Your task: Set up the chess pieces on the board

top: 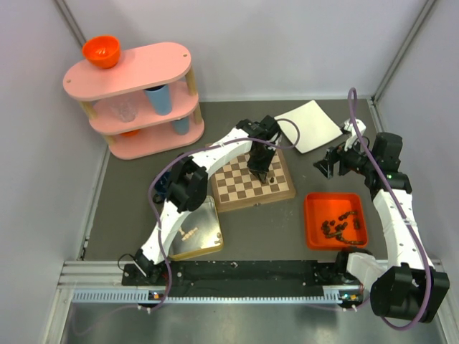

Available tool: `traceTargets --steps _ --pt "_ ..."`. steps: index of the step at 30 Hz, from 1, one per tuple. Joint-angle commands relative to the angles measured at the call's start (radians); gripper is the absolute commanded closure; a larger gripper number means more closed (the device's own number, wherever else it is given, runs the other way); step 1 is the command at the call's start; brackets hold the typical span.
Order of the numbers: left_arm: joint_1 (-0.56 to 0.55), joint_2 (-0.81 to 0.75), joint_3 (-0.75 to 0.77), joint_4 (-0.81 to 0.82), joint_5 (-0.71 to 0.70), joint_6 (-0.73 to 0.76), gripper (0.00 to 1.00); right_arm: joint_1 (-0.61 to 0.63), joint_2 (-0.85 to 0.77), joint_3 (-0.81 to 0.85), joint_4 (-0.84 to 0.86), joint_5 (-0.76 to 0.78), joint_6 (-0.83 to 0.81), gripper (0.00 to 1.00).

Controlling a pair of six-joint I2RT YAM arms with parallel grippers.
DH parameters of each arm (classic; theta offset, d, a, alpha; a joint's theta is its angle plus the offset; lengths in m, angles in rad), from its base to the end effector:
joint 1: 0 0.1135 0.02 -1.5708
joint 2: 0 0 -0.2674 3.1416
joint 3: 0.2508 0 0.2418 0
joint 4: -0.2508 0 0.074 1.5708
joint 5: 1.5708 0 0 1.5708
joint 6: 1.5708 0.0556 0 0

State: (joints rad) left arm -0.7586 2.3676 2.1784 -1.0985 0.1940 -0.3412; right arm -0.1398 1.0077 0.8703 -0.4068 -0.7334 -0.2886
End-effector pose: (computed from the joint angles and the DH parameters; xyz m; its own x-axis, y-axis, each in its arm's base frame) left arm 0.3472 -0.3438 0.1919 -0.8957 0.3965 -0.2013 0.4397 0.8572 -0.2679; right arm 0.2192 0.0067 0.3073 -0.3595 -0.1629 -0.9188 -0.5903 0.8023 0.0887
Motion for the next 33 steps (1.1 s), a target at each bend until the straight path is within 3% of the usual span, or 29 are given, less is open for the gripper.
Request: traceTargets --steps 1,13,33 --pt "-0.002 0.009 0.037 0.022 0.012 0.001 0.89 -0.004 -0.017 0.01 0.011 0.002 -0.014 0.21" --pt "-0.004 0.005 0.037 0.023 0.007 -0.004 0.71 -0.004 -0.015 0.01 0.011 0.003 -0.014 0.21" --pt "0.001 -0.079 0.031 0.055 0.004 -0.022 0.57 -0.004 -0.006 0.009 0.006 0.006 -0.023 0.2"
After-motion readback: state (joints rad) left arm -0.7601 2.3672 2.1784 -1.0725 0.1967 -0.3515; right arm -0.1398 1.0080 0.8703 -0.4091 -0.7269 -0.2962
